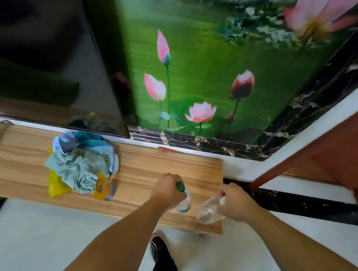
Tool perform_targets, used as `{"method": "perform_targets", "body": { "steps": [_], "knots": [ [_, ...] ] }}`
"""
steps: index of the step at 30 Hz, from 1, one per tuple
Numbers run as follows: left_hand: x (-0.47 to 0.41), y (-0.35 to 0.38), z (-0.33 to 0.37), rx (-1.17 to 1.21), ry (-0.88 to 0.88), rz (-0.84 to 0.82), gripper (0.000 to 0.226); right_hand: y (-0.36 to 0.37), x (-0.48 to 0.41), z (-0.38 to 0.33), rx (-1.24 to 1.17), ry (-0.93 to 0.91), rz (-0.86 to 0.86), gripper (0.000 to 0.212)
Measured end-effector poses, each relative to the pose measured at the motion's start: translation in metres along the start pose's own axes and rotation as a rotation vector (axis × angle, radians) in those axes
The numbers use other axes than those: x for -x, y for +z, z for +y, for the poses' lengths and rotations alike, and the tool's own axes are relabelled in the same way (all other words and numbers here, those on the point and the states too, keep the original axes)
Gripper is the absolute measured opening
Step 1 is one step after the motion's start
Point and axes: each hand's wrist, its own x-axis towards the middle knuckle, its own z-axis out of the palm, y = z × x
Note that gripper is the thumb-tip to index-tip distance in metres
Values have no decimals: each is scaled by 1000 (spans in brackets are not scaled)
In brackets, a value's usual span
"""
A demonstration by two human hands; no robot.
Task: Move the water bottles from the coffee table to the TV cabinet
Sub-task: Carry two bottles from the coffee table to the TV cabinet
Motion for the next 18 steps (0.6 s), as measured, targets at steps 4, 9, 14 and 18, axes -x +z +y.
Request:
{"method": "perform_targets", "body": {
  "steps": [4, 9, 14, 18],
  "knots": [
    [-41, -3, 7, 96, -74, 56, 30, -18, -35, 6, 24, 5, 3, 16],
    [-80, -8, 10, 174, -133, 44, 31, -36, -80, 10, 42, 30, 51, 18],
    [-108, -7, 7, 204, -200, 39, 28, -41, -122, 15, 98, 26, 40, 23],
    [-126, 2, 8, 180, -278, 48, 29, -38, -152, 22, 26, 26, 32, 27]
  ]
}}
